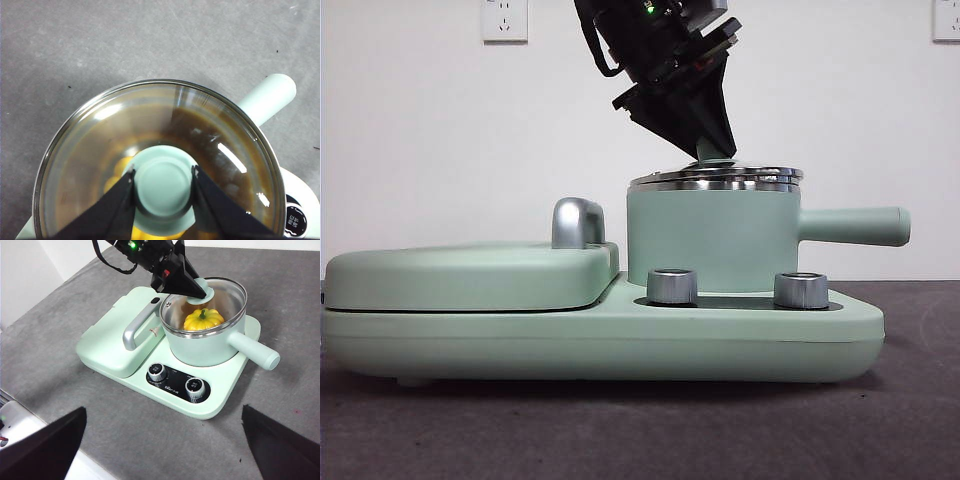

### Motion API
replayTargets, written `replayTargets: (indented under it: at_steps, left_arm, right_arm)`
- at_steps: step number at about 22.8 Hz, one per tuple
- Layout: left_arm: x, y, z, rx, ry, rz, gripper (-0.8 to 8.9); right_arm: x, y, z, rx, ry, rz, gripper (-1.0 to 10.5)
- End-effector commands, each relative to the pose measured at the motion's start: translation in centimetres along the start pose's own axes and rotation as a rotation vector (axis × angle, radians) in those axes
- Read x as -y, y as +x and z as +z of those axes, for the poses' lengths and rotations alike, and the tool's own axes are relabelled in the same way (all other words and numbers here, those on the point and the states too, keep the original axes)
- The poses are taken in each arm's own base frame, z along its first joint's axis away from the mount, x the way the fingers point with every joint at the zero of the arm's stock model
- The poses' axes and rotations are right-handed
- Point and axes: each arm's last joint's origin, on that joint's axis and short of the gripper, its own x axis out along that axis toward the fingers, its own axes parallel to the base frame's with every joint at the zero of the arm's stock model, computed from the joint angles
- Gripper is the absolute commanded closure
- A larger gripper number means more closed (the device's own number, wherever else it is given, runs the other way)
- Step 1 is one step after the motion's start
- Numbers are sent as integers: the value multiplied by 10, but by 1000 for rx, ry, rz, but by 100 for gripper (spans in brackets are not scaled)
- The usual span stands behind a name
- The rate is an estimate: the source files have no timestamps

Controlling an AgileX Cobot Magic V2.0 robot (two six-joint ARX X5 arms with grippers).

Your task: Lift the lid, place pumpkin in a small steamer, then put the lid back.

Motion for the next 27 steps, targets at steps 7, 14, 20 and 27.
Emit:
replayTargets:
  at_steps: [7, 14, 20, 27]
  left_arm:
    - [-2, 3, 3, -14, 25, 72, 799]
    - [2, 3, 4, -18, 29, 65, 783]
    - [1, -5, 11, 32, -40, 79, 270]
    - [18, -88, 18, 42, -91, 84, 273]
  right_arm:
    - [-1, -2, 2, 16, 12, 9, 460]
    - [-1, -2, 2, 16, 11, 9, 460]
    - [-1, -2, 2, 16, 11, 9, 460]
    - [-1, -2, 2, 15, 12, 10, 460]
